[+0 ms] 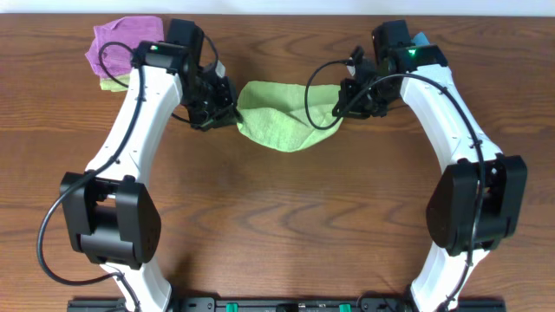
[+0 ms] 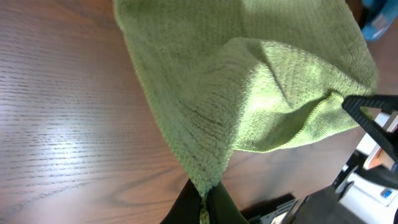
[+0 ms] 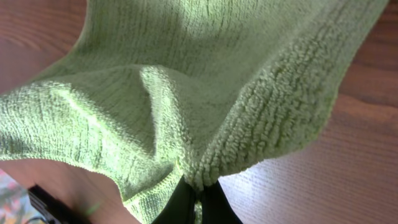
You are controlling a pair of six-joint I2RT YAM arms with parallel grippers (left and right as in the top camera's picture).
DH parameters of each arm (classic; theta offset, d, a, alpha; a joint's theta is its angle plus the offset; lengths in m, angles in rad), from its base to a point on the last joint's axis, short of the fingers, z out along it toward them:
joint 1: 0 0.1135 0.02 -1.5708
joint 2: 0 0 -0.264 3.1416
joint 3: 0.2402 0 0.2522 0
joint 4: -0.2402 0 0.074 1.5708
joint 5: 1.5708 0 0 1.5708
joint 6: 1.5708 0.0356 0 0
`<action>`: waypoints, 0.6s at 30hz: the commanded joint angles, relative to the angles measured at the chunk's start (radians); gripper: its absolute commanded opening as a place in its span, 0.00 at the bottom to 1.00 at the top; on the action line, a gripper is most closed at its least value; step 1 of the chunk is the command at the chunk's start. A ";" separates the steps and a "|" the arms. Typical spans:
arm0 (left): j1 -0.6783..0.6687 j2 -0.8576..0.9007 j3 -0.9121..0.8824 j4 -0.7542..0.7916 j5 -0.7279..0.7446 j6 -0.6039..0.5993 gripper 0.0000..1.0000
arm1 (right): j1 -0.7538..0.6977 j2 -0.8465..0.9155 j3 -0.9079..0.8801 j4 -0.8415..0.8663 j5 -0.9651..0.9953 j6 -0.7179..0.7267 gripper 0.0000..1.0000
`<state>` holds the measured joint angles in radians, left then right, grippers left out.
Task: Fold the cloth
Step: 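Lower the cloth with both grippers, laying it flat at center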
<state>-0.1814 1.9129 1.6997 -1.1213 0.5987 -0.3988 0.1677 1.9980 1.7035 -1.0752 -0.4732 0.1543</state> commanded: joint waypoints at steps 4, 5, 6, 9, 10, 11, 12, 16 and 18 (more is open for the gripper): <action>-0.004 -0.029 -0.122 0.002 0.003 0.016 0.06 | 0.004 -0.081 -0.050 0.015 -0.002 -0.086 0.02; -0.005 -0.035 -0.146 0.009 0.009 0.009 0.06 | 0.004 -0.108 -0.073 0.029 -0.001 -0.091 0.02; -0.006 -0.043 -0.168 0.019 0.019 0.003 0.06 | 0.004 -0.135 -0.100 0.040 -0.001 -0.098 0.02; -0.015 -0.092 -0.239 0.082 0.023 -0.044 0.06 | 0.004 -0.238 -0.225 0.102 0.002 -0.098 0.02; -0.023 -0.115 -0.266 0.108 0.023 -0.060 0.06 | 0.004 -0.281 -0.282 0.129 0.001 -0.078 0.02; -0.028 -0.137 -0.290 0.129 0.023 -0.078 0.06 | 0.004 -0.315 -0.329 0.155 0.002 -0.067 0.02; -0.038 -0.165 -0.328 0.159 0.023 -0.093 0.06 | 0.004 -0.356 -0.391 0.188 0.010 -0.049 0.02; -0.078 -0.217 -0.431 0.207 0.025 -0.138 0.06 | 0.004 -0.420 -0.548 0.257 0.012 -0.019 0.01; -0.109 -0.227 -0.486 0.211 0.035 -0.152 0.06 | 0.004 -0.422 -0.629 0.281 -0.012 -0.017 0.02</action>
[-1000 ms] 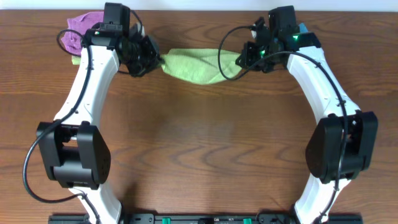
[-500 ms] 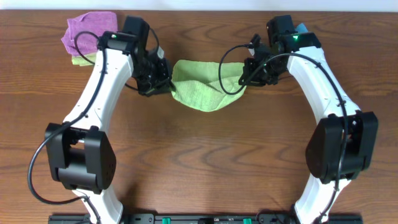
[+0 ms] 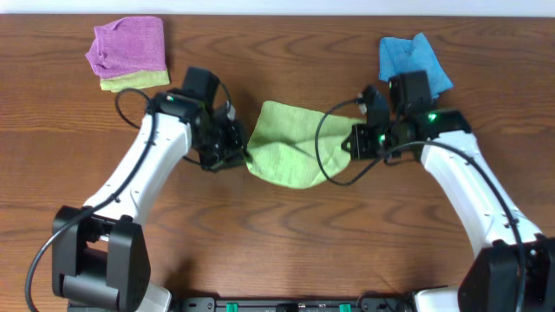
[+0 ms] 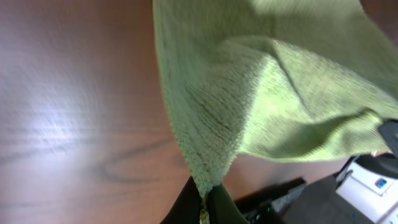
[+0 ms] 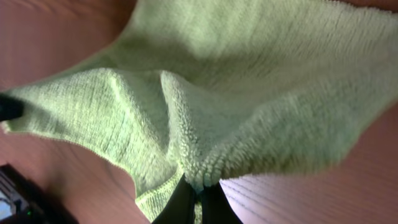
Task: Fold the cloth
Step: 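Lower the cloth with both grippers, laying it flat at center, then open both grippers and pull them back from the flat cloth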
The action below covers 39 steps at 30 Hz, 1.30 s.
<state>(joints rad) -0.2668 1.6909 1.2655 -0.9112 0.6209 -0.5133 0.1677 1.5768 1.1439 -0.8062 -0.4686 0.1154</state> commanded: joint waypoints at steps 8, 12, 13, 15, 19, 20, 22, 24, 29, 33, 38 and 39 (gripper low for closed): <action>-0.093 -0.023 -0.133 -0.002 0.025 -0.033 0.06 | 0.004 -0.052 -0.185 0.020 -0.045 0.037 0.29; -0.084 -0.060 -0.134 -0.026 0.004 -0.013 0.23 | 0.004 -0.138 -0.185 -0.032 -0.043 0.037 0.94; -0.082 -0.072 -0.134 -0.039 -0.006 -0.007 0.27 | 0.004 -0.161 -0.185 -0.051 -0.034 0.038 0.95; -0.076 -0.099 -0.134 -0.084 -0.027 0.008 0.39 | 0.003 -0.215 -0.185 -0.090 -0.025 0.039 0.97; -0.072 -0.151 -0.134 -0.169 -0.089 0.022 0.46 | 0.003 -0.336 -0.185 -0.192 0.040 0.076 0.97; -0.072 -0.160 -0.134 -0.172 -0.098 0.024 0.46 | 0.003 -0.356 -0.185 -0.214 0.051 0.076 0.97; -0.072 -0.177 -0.134 -0.177 -0.121 0.024 0.46 | 0.003 -0.393 -0.185 -0.285 0.082 0.093 0.97; -0.072 -0.182 -0.134 -0.182 -0.150 0.024 0.46 | 0.003 -0.409 -0.187 -0.335 0.089 0.093 0.97; -0.072 -0.183 -0.206 -0.120 -0.158 -0.028 0.41 | 0.003 -0.412 -0.261 -0.275 0.096 0.057 0.88; -0.072 -0.183 -0.317 0.019 -0.012 -0.091 0.43 | 0.003 -0.380 -0.361 -0.138 0.146 0.047 0.78; -0.061 -0.183 -0.344 0.050 0.014 -0.093 0.47 | 0.003 -0.308 -0.426 0.001 0.148 0.034 0.78; -0.061 -0.183 -0.345 0.052 0.017 -0.093 0.48 | 0.003 -0.289 -0.429 0.019 0.151 0.026 0.78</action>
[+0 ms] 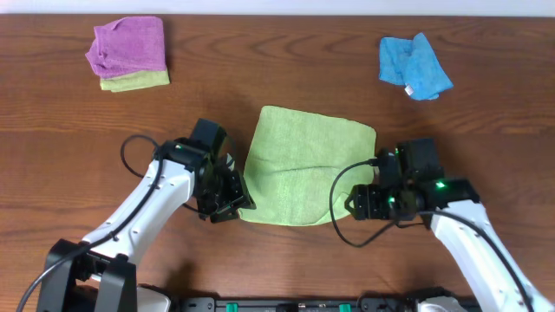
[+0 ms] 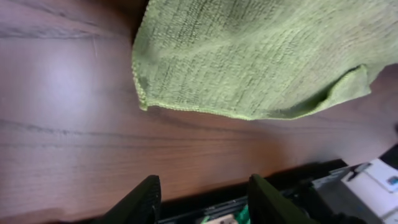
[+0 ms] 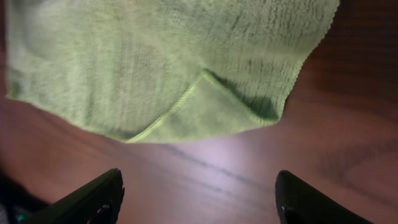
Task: Fold the cloth
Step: 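Open both grippers and pull them back from the flat cloth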
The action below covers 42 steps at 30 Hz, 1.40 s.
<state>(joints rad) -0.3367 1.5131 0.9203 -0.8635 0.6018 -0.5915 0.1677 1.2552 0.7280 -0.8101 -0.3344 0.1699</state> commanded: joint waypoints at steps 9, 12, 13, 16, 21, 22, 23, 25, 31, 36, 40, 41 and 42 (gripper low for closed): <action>0.009 -0.005 0.000 0.026 0.042 -0.014 0.52 | 0.003 0.211 -0.013 0.174 0.017 -0.041 0.76; 0.009 -0.005 0.000 0.027 0.042 -0.014 0.51 | 0.003 0.236 -0.013 0.201 0.012 -0.040 0.73; 0.009 -0.005 0.000 0.027 0.042 -0.014 0.51 | 0.003 0.238 -0.013 0.201 0.012 -0.040 0.73; 0.016 -0.005 0.000 0.030 0.042 -0.014 0.51 | 0.004 0.240 -0.013 0.206 0.012 -0.040 0.71; 0.054 -0.005 0.000 0.031 0.046 -0.014 0.51 | 0.004 0.264 -0.013 0.229 0.011 -0.040 0.65; 0.064 -0.005 0.000 0.031 0.046 -0.014 0.51 | 0.004 0.274 -0.013 0.232 0.005 -0.040 0.65; 0.074 -0.005 0.000 0.031 0.047 -0.014 0.51 | 0.004 0.286 -0.013 0.232 -0.001 -0.040 0.66; 0.093 -0.005 0.000 0.031 0.055 -0.014 0.51 | 0.004 0.304 -0.013 0.232 -0.012 -0.040 0.66; 0.109 -0.005 0.000 0.031 0.064 -0.014 0.51 | 0.004 0.308 -0.013 0.233 -0.064 -0.039 0.28; 0.109 -0.005 0.000 0.031 0.051 -0.014 0.51 | 0.004 0.308 -0.013 0.220 -0.122 -0.036 0.01; 0.109 -0.005 0.000 0.034 0.048 -0.014 0.51 | 0.004 0.298 -0.013 0.163 -0.126 -0.037 0.02; 0.109 -0.005 0.000 0.036 0.045 -0.015 0.50 | 0.004 0.290 -0.013 0.150 -0.126 -0.037 0.01; 0.109 -0.005 0.000 0.039 0.044 -0.015 0.51 | 0.004 0.282 -0.013 0.139 -0.124 -0.042 0.02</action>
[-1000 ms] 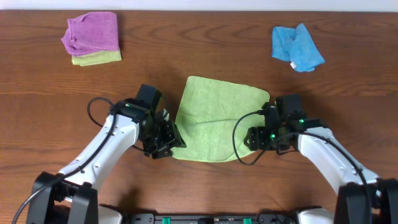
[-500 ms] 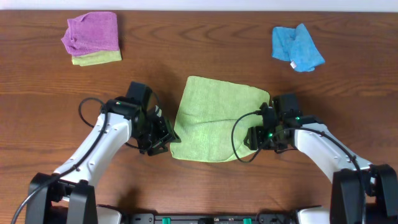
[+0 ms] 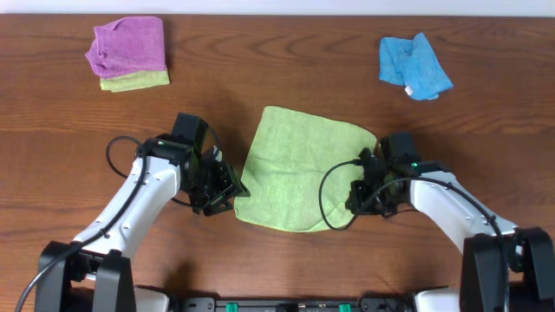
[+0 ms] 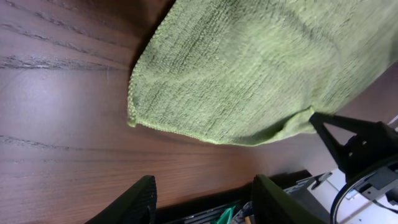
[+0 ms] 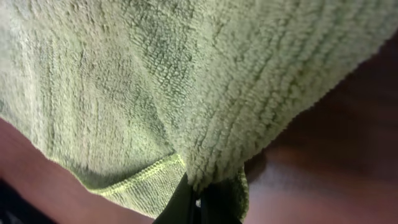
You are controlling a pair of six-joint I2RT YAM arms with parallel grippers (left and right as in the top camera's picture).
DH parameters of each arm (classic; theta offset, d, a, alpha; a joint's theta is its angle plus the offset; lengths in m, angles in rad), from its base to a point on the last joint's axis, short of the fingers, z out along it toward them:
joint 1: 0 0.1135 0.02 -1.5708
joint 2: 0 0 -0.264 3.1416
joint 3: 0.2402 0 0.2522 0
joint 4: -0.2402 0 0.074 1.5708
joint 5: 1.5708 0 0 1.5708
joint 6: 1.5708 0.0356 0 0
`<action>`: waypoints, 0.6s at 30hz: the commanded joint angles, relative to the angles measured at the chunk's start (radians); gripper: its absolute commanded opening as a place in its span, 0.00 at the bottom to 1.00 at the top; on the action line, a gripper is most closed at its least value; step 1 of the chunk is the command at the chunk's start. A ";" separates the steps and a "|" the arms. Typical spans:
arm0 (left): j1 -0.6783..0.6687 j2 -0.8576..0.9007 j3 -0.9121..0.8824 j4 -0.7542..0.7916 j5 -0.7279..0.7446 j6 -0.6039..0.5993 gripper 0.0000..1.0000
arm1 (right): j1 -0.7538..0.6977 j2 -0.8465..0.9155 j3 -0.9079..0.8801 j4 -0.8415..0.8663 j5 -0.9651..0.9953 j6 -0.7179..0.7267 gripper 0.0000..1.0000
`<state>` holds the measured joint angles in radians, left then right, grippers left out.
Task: Fold the cloth
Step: 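Open both grippers and pull them back from the flat cloth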
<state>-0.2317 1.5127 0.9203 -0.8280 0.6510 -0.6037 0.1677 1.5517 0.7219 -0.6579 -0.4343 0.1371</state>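
Note:
The green cloth (image 3: pixel 303 165) lies flat in the middle of the wooden table (image 3: pixel 277 260), doubled over on itself. My right gripper (image 3: pixel 358 194) is at its right edge, low down. In the right wrist view the gripper (image 5: pixel 199 199) is shut on a bunched fold of the cloth (image 5: pixel 186 81). My left gripper (image 3: pixel 227 192) sits just off the cloth's front left corner. In the left wrist view the gripper (image 4: pixel 204 183) is open with nothing between its fingers (image 4: pixel 142 198), and the cloth (image 4: pixel 249 68) lies ahead of it.
A purple cloth (image 3: pixel 128 42) lies on a yellow-green one (image 3: pixel 137 81) at the far left. A crumpled blue cloth (image 3: pixel 414 62) sits at the far right. Black cables loop from both arms near the green cloth.
My right gripper was open off the cloth's front right corner; now it is shut on the cloth's right edge. The left gripper has shifted slightly back and left and is still open.
Both grippers held the cloth by two corners at the far side of the table, then nearer the middle. Then the cloth lay flat and doubled with both grippers open at its front corners. Now the right one grips its right edge.

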 commanded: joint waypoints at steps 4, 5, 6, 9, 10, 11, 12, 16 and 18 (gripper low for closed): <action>0.005 -0.005 0.000 0.026 -0.004 -0.006 0.51 | 0.004 -0.073 -0.006 -0.066 -0.004 -0.024 0.01; 0.005 -0.005 0.000 0.030 -0.004 -0.006 0.51 | 0.004 -0.092 -0.007 -0.087 -0.002 -0.028 0.04; 0.005 -0.005 0.000 0.034 -0.004 -0.007 0.51 | 0.004 -0.113 -0.006 -0.113 0.005 -0.031 0.10; 0.005 -0.005 0.000 0.052 -0.004 -0.011 0.51 | 0.004 -0.185 -0.006 -0.202 0.016 -0.042 0.28; 0.005 -0.005 0.000 0.058 -0.004 -0.015 0.51 | 0.004 -0.202 -0.006 -0.224 0.017 -0.042 0.32; 0.005 -0.005 0.000 0.064 -0.004 -0.023 0.51 | 0.004 -0.220 -0.006 -0.248 0.016 -0.044 0.32; 0.005 -0.005 0.000 0.073 -0.004 -0.028 0.51 | 0.004 -0.238 -0.006 -0.270 0.016 -0.050 0.32; 0.005 -0.005 0.000 0.091 -0.004 -0.032 0.52 | 0.004 -0.285 -0.006 -0.335 0.016 -0.049 0.33; 0.005 -0.005 0.000 0.096 -0.004 -0.032 0.52 | 0.003 -0.303 -0.007 -0.360 0.018 -0.048 0.32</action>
<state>-0.2317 1.5127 0.9203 -0.7353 0.6510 -0.6292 0.1677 1.2762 0.7185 -1.0023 -0.4160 0.1020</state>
